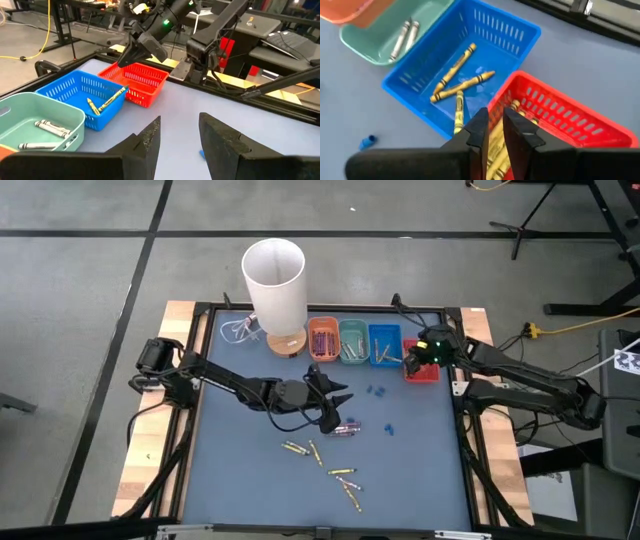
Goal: Sort crayons
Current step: Put the green crayon into the orange bin
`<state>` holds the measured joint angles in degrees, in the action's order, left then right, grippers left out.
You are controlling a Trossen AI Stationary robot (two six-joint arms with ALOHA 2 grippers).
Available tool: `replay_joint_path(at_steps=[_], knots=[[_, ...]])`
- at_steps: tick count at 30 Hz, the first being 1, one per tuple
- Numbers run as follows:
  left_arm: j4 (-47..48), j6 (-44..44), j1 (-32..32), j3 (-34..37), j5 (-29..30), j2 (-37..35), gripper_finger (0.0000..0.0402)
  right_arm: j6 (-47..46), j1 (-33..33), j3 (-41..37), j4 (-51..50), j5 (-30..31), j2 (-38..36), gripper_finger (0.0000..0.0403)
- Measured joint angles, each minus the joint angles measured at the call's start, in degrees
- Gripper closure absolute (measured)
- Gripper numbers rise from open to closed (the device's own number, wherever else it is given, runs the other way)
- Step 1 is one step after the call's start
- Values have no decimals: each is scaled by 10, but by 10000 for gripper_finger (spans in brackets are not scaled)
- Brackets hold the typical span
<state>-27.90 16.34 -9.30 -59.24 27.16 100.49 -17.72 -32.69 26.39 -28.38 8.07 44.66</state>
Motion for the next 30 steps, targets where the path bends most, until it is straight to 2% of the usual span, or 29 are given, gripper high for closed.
replay_joint_path(at_steps=[10,15,22,25,30], knots=[[0,0,0,0,0,0,282,0,0,0,4,-7,1,346],[0,0,0,0,3,0,282,3,0,0,74,-35,1,346],[0,0,0,0,4,0,282,61,0,0,176,-95,6,340],[0,0,0,0,4,0,282,70,0,0,192,-102,21,320],[0,0,0,0,4,0,282,79,0,30,171,-102,87,262]])
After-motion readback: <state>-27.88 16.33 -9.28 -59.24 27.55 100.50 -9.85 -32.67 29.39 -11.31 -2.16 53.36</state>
